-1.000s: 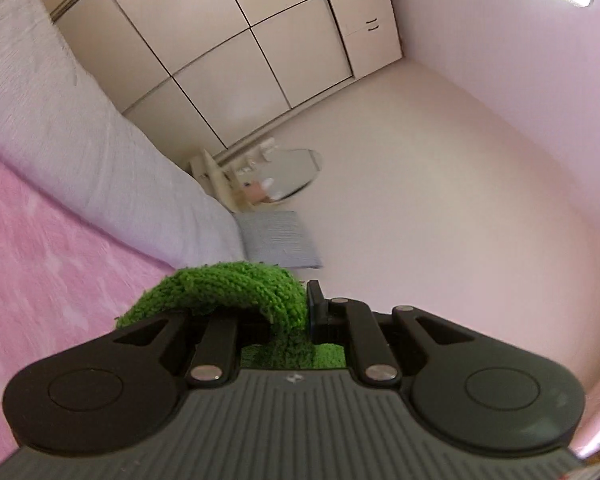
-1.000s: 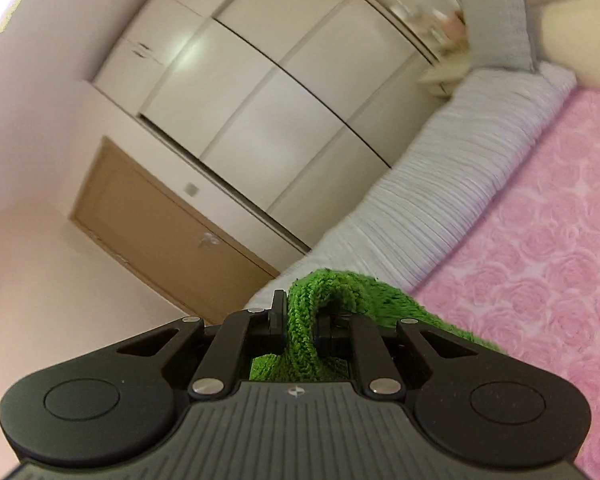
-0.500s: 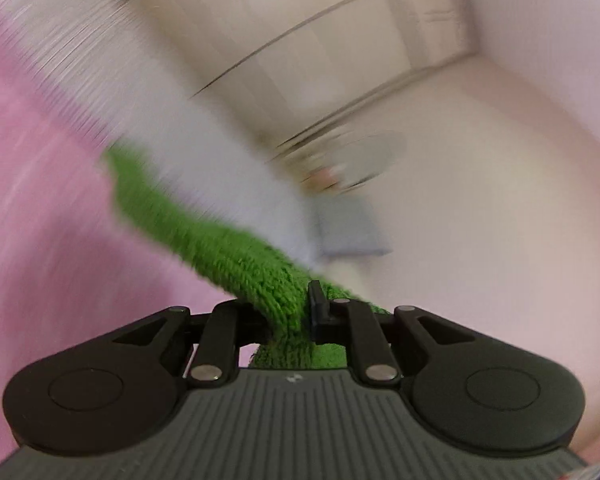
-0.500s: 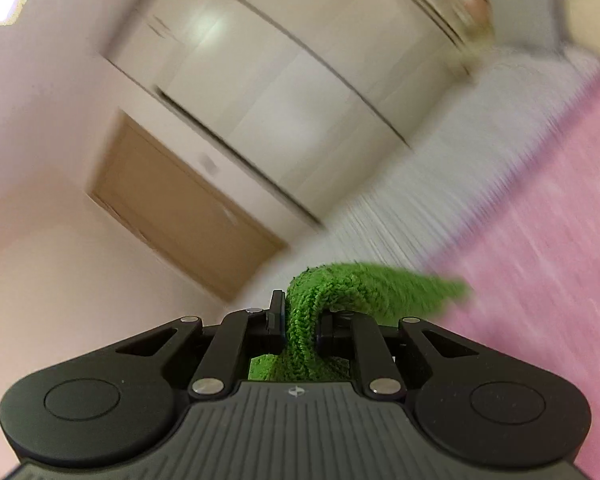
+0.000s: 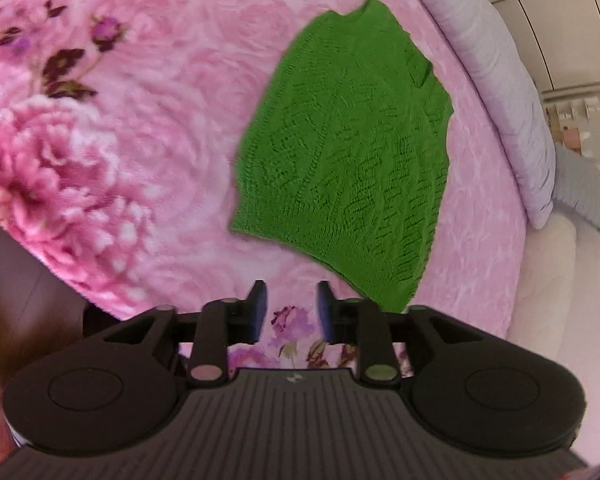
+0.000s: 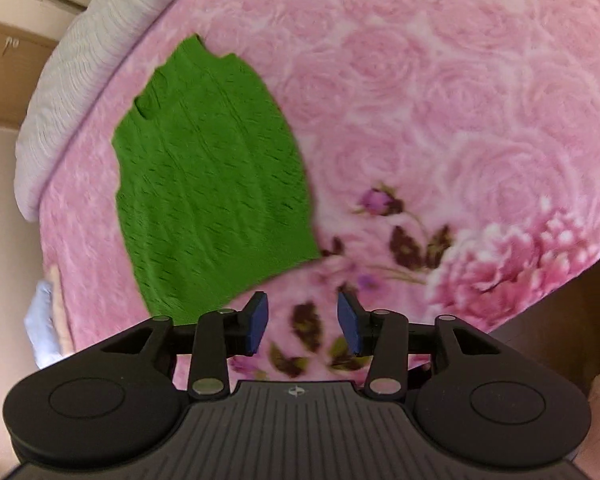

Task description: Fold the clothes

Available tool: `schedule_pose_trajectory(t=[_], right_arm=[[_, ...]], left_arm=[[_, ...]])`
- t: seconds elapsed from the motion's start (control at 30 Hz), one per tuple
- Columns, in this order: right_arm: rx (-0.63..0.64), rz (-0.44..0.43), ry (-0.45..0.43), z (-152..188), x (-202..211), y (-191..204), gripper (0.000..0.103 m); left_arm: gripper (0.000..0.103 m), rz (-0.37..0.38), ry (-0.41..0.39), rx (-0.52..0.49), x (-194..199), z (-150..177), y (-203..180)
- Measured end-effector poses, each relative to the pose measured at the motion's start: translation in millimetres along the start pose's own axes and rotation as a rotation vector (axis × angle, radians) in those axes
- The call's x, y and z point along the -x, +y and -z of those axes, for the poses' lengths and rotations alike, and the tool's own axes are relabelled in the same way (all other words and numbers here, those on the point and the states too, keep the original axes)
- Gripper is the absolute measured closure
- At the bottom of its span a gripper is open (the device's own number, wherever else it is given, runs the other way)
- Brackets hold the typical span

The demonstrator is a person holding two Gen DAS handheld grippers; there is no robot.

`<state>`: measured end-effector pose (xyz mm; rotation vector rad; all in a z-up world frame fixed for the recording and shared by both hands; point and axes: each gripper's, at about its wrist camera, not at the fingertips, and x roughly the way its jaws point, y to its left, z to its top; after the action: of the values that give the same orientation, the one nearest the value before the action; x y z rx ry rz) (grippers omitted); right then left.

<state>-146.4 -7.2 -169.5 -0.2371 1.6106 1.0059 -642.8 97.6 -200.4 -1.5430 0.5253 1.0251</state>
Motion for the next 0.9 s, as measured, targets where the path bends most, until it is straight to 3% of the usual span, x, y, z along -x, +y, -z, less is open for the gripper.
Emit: schedule_pose_trajectory(t=[0.2,0.4,0.63,0.87,0.9], right_arm=[[0.024,-0.034,-0.006,-3,-43,-17,0.054],[0.0,-0.105,-0.041,-7,-93,-31,0.052],[-0.078,-0.219,-0.096,-13,-139,-52,0.051],[-0.183,-0.353,-0.107,-10,-169,-61,0.056],[-0.185,-0.363,-0.104,-12,-173,-59,0.058]], left_arm=[[0.068,-0.021,-0.027,-0.055,-34,8,-1],[0.059,0.048,-0.088,-0.02,-68,-13,19],[0.054,0.097,-0.115,0.086,-97,-28,55],[0.054,0.253,-0.132,0.266,-122,-26,81],[0.062,0.272,-0.132,0.285,-126,-26,83]])
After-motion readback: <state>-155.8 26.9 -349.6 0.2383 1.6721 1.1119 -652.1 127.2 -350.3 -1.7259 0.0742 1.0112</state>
